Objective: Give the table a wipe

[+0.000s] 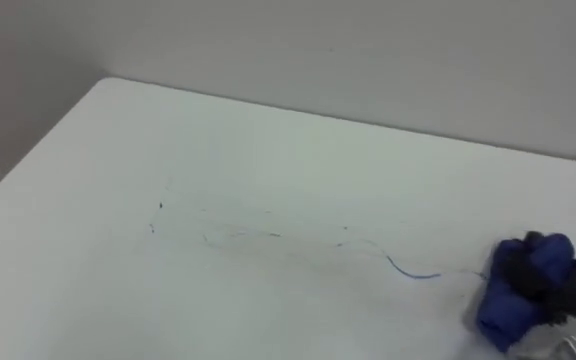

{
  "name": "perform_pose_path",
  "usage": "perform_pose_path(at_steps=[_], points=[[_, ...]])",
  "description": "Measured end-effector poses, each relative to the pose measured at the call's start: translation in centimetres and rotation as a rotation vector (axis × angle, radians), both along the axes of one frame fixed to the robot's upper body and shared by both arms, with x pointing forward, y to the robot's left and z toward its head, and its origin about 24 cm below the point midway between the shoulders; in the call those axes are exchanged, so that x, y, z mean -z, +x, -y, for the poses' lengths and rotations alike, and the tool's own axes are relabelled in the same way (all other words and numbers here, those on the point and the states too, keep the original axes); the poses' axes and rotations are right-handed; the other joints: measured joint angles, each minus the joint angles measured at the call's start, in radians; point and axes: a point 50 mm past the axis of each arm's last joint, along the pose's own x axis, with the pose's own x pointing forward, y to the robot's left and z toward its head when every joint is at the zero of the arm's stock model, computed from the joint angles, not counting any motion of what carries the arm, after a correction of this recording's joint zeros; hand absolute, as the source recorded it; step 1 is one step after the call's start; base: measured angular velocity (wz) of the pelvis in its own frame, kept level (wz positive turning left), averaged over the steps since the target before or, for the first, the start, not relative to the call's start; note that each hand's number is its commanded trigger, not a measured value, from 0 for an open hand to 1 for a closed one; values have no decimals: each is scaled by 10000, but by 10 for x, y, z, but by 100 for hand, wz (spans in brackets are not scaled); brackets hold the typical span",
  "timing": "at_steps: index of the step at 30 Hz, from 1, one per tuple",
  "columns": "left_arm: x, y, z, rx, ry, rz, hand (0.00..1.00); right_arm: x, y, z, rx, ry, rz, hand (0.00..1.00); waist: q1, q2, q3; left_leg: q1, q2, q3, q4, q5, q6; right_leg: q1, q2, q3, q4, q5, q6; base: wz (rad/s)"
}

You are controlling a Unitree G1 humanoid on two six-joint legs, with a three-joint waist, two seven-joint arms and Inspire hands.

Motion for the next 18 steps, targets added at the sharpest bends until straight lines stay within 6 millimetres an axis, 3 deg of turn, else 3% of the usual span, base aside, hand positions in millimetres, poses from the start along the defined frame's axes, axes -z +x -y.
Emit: perform_pose_path(at_steps=[1, 2, 3, 4, 5, 7, 9, 11, 15, 16, 18], points=[[0, 8, 3, 188, -74, 10, 0, -10, 26, -45, -1944, -136, -20, 100, 150, -18, 37, -46, 16, -244, -22, 38, -24, -155, 115, -20, 34, 79, -125, -46], [0, 17, 8, 438, -201, 50, 0, -24, 45, -89, -3857, -472, 95, 100, 179, 9, 68, -171, 17, -556, -26, 97, -79, -245, 215, -71, 17, 114, -184, -17], [-1, 30, 15, 683, -372, 302, 0, -40, 57, -132, -5622, -696, 446, 100, 426, -67, 109, -222, 28, -672, -157, 225, -133, -341, 285, -27, 7, 94, -233, 16], [-1, 37, 20, 835, -492, 446, 0, -47, 62, -147, -6339, -833, 635, 100, 514, -100, 141, -225, 31, -712, -239, 295, -154, -386, 304, -18, -3, 85, -255, 22], [-1, 44, 28, 937, -797, 696, 0, -62, 70, -169, -7458, -900, 1004, 100, 1020, -115, 163, -257, 31, -789, -356, 430, -133, -472, 318, -48, -42, 78, -288, 20], [-2, 46, 34, 944, -1012, 913, 0, -71, 76, -182, -7975, -785, 1152, 100, 1328, -158, 162, -289, -49, -1075, -435, 579, -108, -393, 260, -415, -209, 78, -289, 55], [2, 30, 30, 799, -987, 516, 0, -63, 73, -177, -7834, -753, 836, 100, 1418, -201, 164, -229, -171, -1388, -531, 609, -76, -202, 169, -725, -273, 36, -219, 60], [4, 6, 22, 526, -730, -63, 0, -26, 53, -150, -6974, -458, -303, 100, 1347, -268, 224, -193, -321, -1631, -536, 573, -5, 96, 61, -988, -343, -17, -129, 52], [4, -40, 3, 13, -55, -1066, 0, 3, 6, -103, -4933, 385, 782, 100, 377, -263, 229, 137, -569, -1657, -515, 420, 223, 579, -143, -1014, -514, -93, 124, 29], [3, -45, 0, -53, 62, -1183, 0, 6, -2, -93, -4528, 358, 903, 100, 271, -262, 228, 176, -606, -1645, -518, 399, 254, 626, -181, -1017, -513, -116, 168, -4], [-2, -55, -14, -266, 689, -1386, 0, 15, -39, -46, -2727, -213, 1139, 100, -90, -284, 179, 205, -718, -1563, -481, 335, 355, 680, -305, -1046, -499, -143, 274, -6]])
